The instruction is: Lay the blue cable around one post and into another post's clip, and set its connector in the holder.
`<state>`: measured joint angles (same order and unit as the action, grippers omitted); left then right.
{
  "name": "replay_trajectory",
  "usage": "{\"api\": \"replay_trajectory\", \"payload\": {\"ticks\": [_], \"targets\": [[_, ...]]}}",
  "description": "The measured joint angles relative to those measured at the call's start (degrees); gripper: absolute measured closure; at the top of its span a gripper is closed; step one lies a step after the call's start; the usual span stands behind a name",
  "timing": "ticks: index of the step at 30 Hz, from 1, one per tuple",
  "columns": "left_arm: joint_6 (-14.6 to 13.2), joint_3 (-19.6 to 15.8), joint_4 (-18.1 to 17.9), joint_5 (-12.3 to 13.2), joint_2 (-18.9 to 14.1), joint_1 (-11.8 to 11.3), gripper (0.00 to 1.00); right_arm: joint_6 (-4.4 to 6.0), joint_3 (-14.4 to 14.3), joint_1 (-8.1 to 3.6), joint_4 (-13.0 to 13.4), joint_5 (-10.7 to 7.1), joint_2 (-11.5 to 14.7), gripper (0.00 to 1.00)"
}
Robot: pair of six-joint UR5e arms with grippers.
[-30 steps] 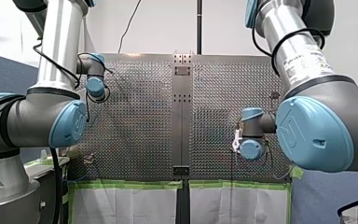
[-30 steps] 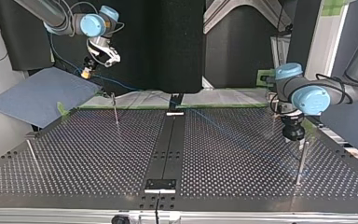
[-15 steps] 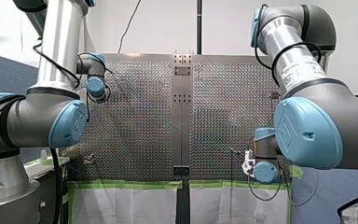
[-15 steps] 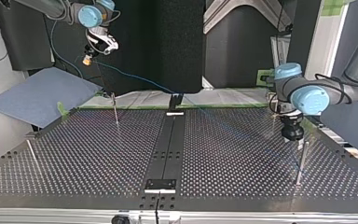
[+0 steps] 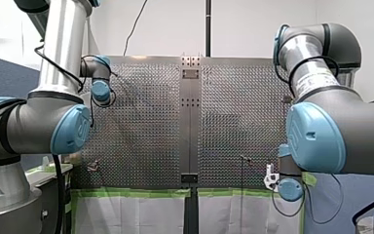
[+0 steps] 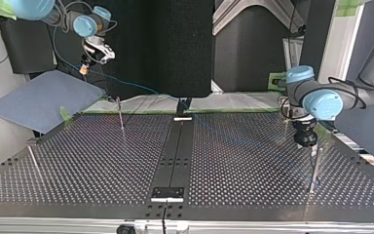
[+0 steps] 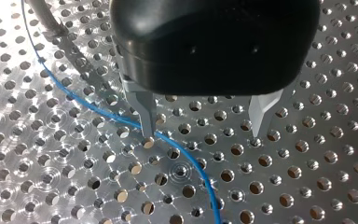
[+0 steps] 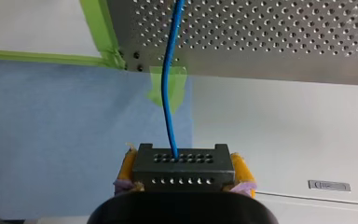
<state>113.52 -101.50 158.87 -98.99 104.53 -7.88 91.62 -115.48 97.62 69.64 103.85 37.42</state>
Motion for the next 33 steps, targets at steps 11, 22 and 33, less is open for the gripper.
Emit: {"api": "replay_trajectory", "payload": {"ticks": [11, 22, 33], "targets": [[-0.1, 0.01, 0.14, -0.2, 0.02, -0.06, 0.0, -1.53, 3.42, -5.02, 0.32, -5.38, 0.36, 1.0], [-0.59, 0.08, 0.3, -1.11, 0.01, -0.19, 0.0, -5.14, 3.7, -4.07, -2.78, -10.98, 3.19, 1.0], [-1.1, 0.1, 0.24, -1.24, 0.0, -0.04, 0.0, -1.15, 3.8, -3.11, -0.55, -16.85, 3.23, 1.0]]}}
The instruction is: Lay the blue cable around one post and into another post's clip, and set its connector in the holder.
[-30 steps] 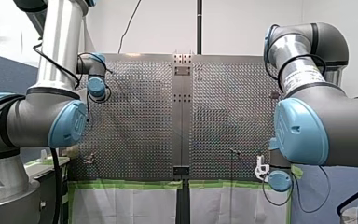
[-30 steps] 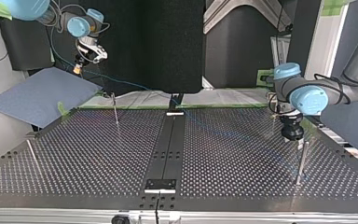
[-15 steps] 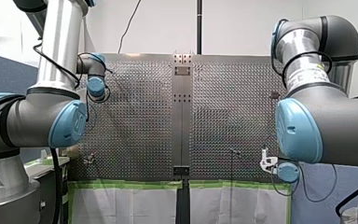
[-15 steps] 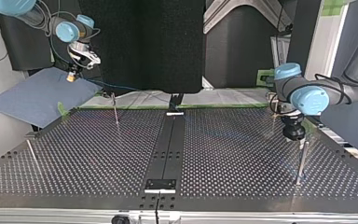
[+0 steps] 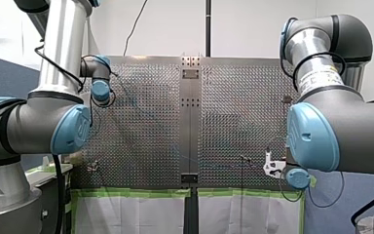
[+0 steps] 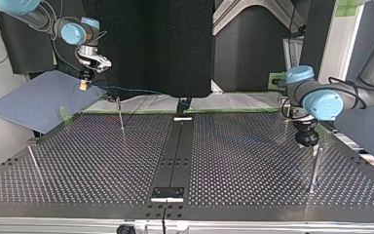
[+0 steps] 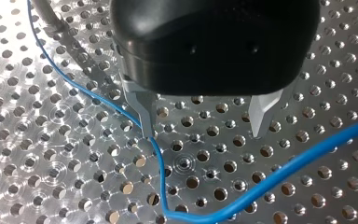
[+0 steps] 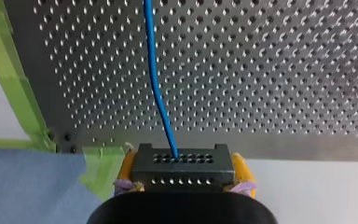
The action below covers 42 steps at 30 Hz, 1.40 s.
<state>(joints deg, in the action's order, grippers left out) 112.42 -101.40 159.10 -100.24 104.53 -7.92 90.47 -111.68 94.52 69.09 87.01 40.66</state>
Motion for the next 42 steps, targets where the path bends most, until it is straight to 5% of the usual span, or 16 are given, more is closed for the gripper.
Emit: {"api": "replay_trajectory", "payload": {"ticks": [13, 31, 42], "targets": [[-0.04, 0.0, 0.02, 0.13, 0.0, 0.06, 0.0, 3.26, 2.27, -0.67, 1.23, -6.31, -0.39, 1.0], [1.28, -0.04, 1.57, -0.86, -0.32, 0.02, 0.0, 2.77, 4.46, -0.39, -0.16, -15.59, -3.18, 1.0], [0.52, -3.7, 5.91, -4.64, -5.13, -1.02, 0.0, 2.47, 4.91, -0.18, -1.7, -19.81, -3.2, 1.0]]}}
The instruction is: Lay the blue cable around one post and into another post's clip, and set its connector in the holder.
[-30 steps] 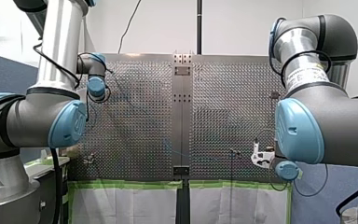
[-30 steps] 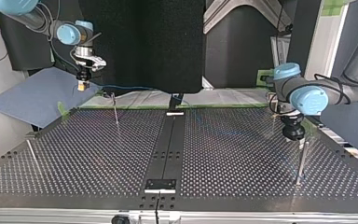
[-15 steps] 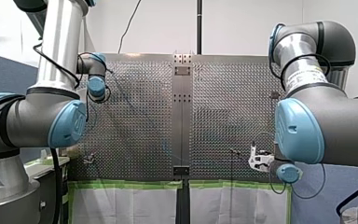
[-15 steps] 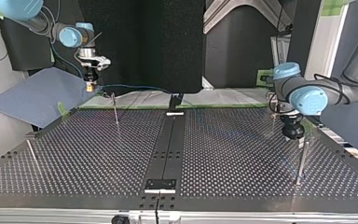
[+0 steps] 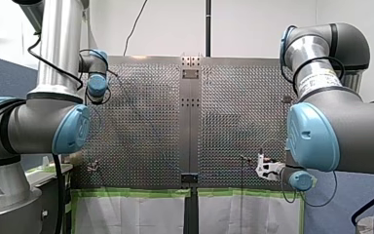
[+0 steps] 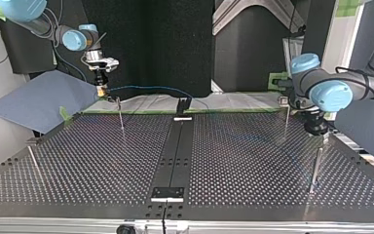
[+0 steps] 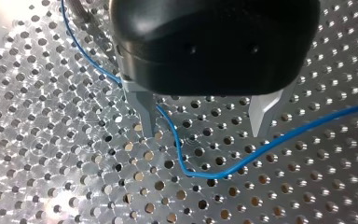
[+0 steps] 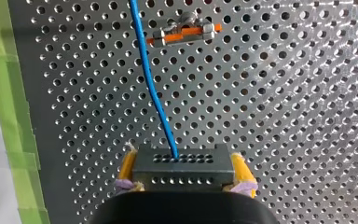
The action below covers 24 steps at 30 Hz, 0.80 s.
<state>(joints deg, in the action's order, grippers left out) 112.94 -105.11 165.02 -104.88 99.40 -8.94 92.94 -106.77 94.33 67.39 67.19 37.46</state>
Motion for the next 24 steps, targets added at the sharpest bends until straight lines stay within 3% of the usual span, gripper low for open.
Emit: {"api": "replay_trajectory", "payload": {"ticks": [5, 12, 17, 24], "targets": [[-1.92, -2.42, 2.4, -1.22, -2.63, -0.09, 0.0, 0.01, 0.02, 0.13, -0.26, -0.1, -0.01, 1.0], [-4.67, -3.17, 5.91, -1.35, -6.17, 0.24, 0.0, 0.28, 0.02, 0.19, -0.56, -0.12, -0.02, 1.0], [-7.33, -2.96, 8.71, -0.05, -9.0, 0.56, 0.0, 0.32, 0.11, 0.2, -0.87, -0.08, -0.03, 1.0], [-8.97, -0.66, 12.15, 1.62, -12.44, 0.68, 0.0, 0.33, 0.32, 0.33, -1.44, -0.04, -0.02, 1.0]]}}
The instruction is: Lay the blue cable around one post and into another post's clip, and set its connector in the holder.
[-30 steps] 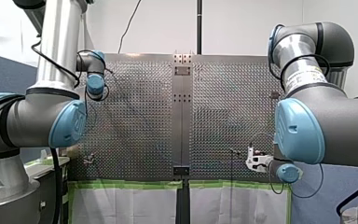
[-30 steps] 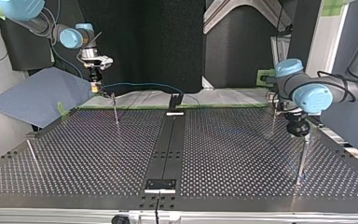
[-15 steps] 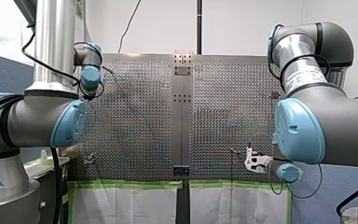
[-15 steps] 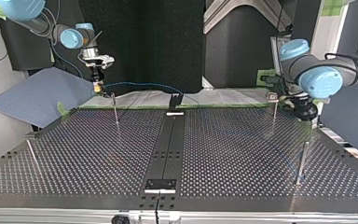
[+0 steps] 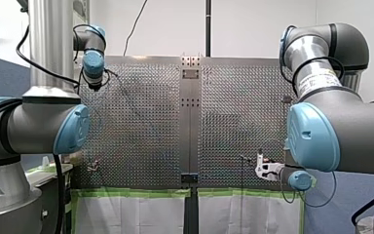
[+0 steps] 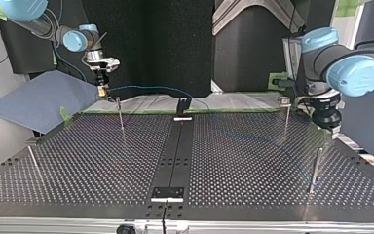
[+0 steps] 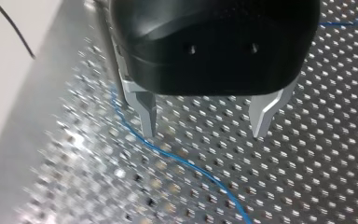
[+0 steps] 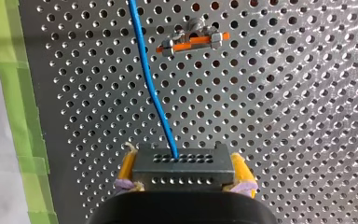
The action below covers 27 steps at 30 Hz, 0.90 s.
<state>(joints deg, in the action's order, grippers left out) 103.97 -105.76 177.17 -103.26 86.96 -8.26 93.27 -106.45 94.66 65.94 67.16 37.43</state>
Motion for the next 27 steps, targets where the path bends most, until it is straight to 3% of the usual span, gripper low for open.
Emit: {"api": "replay_trajectory", "payload": {"ticks": [6, 16, 27], "targets": [[-2.09, 2.38, 2.89, -0.35, -2.85, 0.2, 0.0, 0.02, 0.06, 0.03, -0.36, 0.0, 0.0, 1.0], [-5.26, 6.9, 7.46, -3.61, -7.45, 0.34, 0.0, 0.3, 0.14, 0.04, -0.46, -0.02, 0.02, 1.0], [-6.19, 12.78, 13.36, 1.43, -13.35, 0.41, 0.0, 0.69, 0.24, 0.04, -0.46, -0.04, 0.01, 1.0]]}}
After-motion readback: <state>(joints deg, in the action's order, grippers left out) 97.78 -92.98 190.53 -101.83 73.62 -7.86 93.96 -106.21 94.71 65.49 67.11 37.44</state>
